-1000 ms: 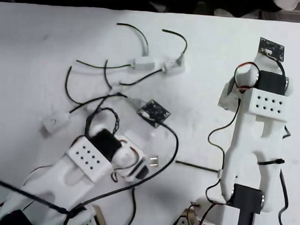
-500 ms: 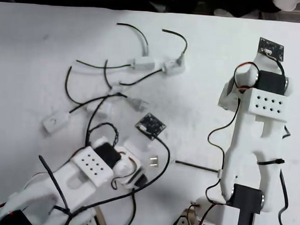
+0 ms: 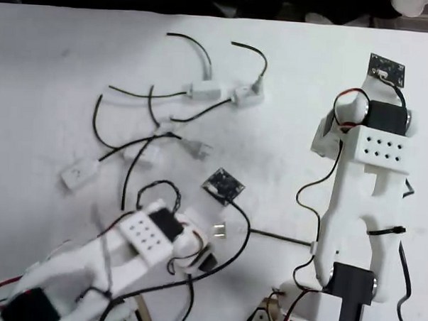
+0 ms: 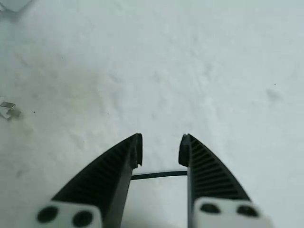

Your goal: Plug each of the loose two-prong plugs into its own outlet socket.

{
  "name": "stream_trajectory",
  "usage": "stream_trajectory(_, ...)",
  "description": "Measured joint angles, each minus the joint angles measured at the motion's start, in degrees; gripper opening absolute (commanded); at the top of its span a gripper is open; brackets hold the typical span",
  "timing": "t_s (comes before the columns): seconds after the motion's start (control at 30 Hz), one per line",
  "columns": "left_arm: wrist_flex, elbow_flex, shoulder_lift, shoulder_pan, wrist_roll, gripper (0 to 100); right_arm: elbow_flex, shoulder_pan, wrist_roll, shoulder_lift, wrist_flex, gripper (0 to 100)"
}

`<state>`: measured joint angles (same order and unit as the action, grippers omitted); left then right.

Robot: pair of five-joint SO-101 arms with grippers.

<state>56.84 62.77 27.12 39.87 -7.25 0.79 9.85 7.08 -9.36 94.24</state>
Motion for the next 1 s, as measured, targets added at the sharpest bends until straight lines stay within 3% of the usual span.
stream_trajectory(0.23, 3.4, -11.4, -16.4, -2.1, 0.1, 3, 0.0, 0.0, 0.0, 0.0, 0.0, 13.0)
stream_trajectory(0.4, 6.1, -15.3, -20.0, -2.5, 4.1, 2, 0.0, 0.0, 0.0, 0.0, 0.0, 13.0)
stream_trajectory(0.57, 6.1, -18.6, -20.7, -9.8, 6.1, 2, 0.0, 0.0, 0.0, 0.0, 0.0, 13.0)
stream_trajectory(0.8, 6.1, -25.7, -20.7, -22.0, 25.1, 3, 0.0, 0.0, 0.0, 0.0, 0.0, 13.0)
stream_trajectory(0.93, 6.4, -26.3, -21.0, -25.3, 37.1, 18, 0.0, 0.0, 0.0, 0.0, 0.0, 13.0)
stream_trajectory(1.0, 7.3, -26.3, -21.3, -26.7, 38.6, 21, 0.0, 0.0, 0.0, 0.0, 0.0, 13.0)
